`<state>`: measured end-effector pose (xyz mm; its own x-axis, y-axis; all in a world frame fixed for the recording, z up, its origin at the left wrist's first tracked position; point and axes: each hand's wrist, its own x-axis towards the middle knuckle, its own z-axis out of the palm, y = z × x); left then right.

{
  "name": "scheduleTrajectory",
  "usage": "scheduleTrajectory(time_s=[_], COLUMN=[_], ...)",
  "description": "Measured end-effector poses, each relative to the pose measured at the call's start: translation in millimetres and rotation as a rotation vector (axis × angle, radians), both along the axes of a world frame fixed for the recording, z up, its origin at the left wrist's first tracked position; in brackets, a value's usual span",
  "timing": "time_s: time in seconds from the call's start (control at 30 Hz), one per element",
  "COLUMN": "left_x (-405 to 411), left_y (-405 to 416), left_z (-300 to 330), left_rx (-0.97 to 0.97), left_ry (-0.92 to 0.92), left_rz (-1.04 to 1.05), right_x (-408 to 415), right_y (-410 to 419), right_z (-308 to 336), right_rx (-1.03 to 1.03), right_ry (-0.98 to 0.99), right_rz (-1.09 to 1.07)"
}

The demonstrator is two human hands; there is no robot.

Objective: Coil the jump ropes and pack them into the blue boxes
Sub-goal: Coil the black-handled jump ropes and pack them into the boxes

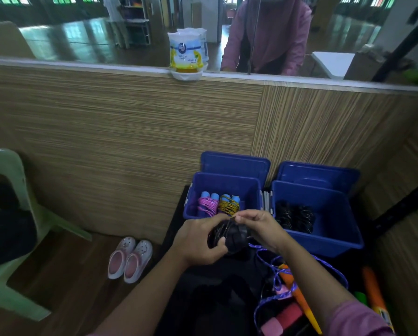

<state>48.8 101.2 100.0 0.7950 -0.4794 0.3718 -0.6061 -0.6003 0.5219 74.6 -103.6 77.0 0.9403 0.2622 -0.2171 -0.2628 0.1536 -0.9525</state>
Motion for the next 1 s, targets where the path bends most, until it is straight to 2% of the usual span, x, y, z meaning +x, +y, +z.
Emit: scheduleTrajectory(time_s=[0.13,0.27,0.37,0.57,0.7,0.77,0.87,1.0], left_x=[-1.0,-2.7,-2.4,-1.3,-3.2,-2.3,2.7,9.1], left_y=[-1.8,-1.3,-4.2,-8.4,-11.5,-16.8,-26.4,-39.1], left_z=[6.5,10.2,14.6,6.6,-1.8,-4.3,-11.2,-21.0], left_rx=[0.130,0.183,0.212,0.299,0.212,0.197,0.184,-0.068], left_ry=[-0.037,0.000,0.003,-0.042,-0.004,-0.013,0.020,0.252], left_rz=[-0.081,-0.051,-0.104,-0.171,-0.142,-0.070,-0.006,0.235], right_x=[1.4,3.9,5.3,10.8,14.2,13.8,16.1,11.5], right_y=[-5.6,-7.8,-8.1,-8.6,-8.6,-7.6,-8.6,-10.1], right_z=[-2.3,8.6,15.1,10.5,8.0,10.0,13.2,7.2], right_rx=[-0.101,-0.264,-0.299,-0.277,-0.217,-0.199,-0.206,-0.068], right_ry=[-0.021,-0.102,-0.138,-0.037,0.095,0.171,0.158,0.184], right_rz=[0.087,0.146,0.208,0.288,0.321,0.256,0.037,-0.118])
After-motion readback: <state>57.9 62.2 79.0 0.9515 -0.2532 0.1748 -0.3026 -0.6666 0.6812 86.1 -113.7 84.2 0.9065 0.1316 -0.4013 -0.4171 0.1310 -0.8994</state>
